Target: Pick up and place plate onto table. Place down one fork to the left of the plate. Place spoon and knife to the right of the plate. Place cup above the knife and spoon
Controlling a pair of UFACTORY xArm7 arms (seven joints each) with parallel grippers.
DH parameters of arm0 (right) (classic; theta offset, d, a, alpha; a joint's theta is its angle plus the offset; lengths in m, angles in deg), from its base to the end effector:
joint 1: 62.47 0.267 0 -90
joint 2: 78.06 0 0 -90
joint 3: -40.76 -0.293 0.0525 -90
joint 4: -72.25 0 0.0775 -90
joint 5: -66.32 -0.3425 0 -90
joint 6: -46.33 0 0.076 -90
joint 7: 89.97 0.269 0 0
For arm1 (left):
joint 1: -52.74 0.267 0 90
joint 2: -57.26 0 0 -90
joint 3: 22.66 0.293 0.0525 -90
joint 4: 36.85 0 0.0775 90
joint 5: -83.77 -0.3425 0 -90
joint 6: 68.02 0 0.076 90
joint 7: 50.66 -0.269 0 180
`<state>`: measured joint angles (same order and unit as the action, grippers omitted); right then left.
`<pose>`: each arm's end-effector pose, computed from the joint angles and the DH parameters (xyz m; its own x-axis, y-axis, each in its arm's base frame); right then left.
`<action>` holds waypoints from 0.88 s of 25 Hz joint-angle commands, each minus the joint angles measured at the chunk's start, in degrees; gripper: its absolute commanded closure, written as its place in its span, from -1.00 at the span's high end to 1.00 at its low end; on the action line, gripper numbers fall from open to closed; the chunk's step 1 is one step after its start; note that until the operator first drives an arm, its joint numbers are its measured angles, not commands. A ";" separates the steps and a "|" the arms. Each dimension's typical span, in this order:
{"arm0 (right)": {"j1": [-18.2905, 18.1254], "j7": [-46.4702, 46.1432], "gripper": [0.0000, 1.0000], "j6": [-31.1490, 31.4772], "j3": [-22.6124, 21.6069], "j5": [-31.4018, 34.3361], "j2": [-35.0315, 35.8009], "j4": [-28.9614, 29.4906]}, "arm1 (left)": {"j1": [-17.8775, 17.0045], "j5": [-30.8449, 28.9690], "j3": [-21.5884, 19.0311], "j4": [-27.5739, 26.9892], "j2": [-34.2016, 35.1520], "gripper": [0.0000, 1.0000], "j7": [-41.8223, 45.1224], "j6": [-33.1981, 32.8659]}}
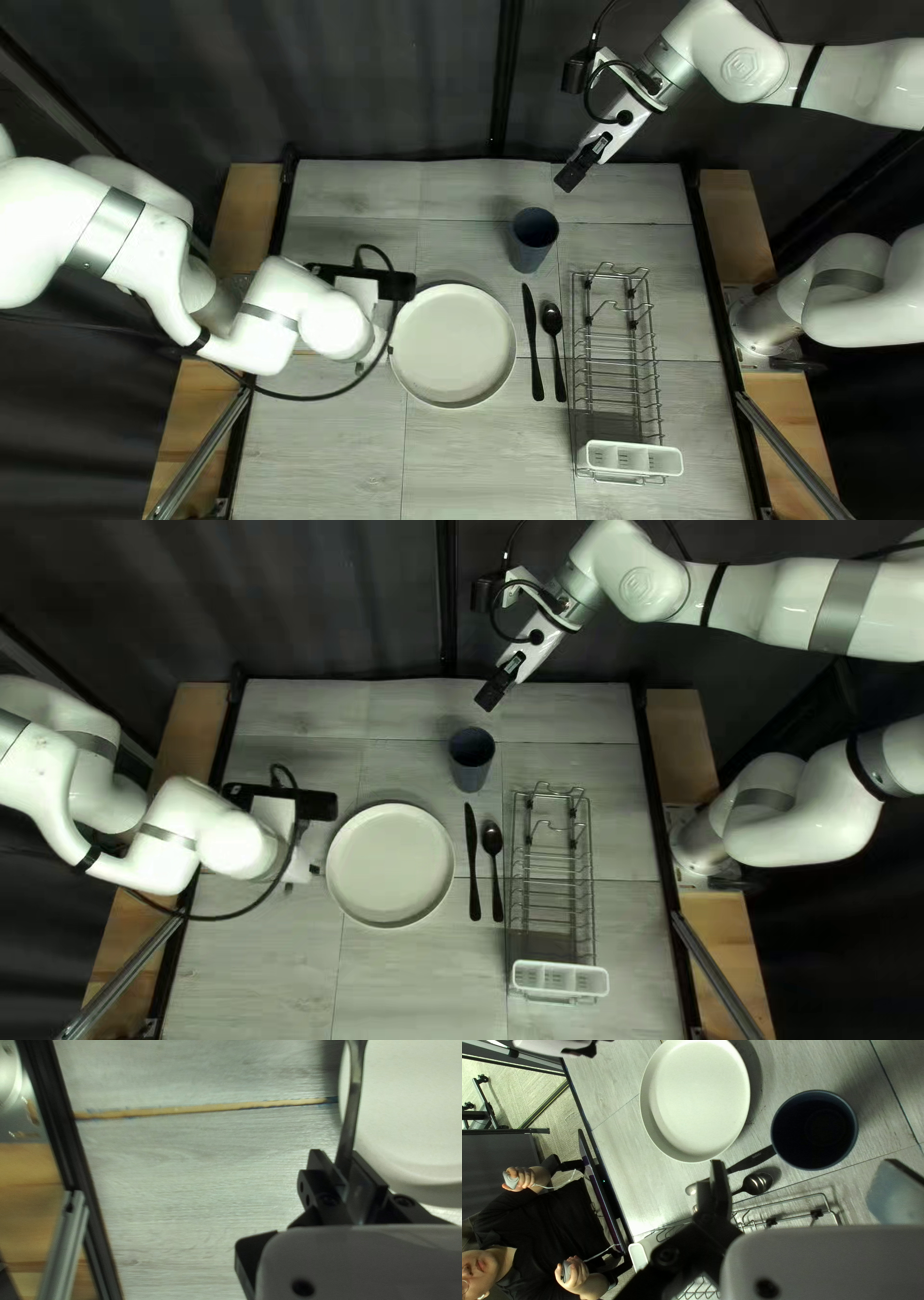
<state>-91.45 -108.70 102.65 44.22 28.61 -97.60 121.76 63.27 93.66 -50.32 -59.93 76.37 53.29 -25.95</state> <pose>0.4362 -0.1445 0.3024 0.7687 -0.5712 0.2877 -0.3740 -0.7664 -0.5222 0.3027 -0.0781 0.0794 -0.0991 0.9941 0.0441 0.9950 0.0997 -0.0106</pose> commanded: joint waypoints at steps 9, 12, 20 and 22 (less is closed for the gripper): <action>0.00 0.00 1.00 0.00 0.00 0.00 0.00 0.00 | -0.98 6.57 2.58 6.78 -7.96 -1.00 -7.02 -18.44; 0.00 0.00 1.00 0.00 0.00 0.00 0.00 0.00 | -1.90 8.71 3.50 7.28 -7.71 -1.00 -9.54 -18.98; 0.00 0.00 1.00 0.00 0.00 0.00 0.00 0.00 | -3.98 15.86 6.91 7.34 -8.62 -0.99 -18.61 -19.84; 0.00 0.00 1.00 0.00 0.00 0.00 0.00 0.00 | -4.46 17.70 7.67 7.85 -9.06 -0.99 -20.86 -20.90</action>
<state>-91.45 -108.70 102.65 44.22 28.61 -97.60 121.76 59.40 109.47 -43.50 -52.59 67.67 34.63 -45.88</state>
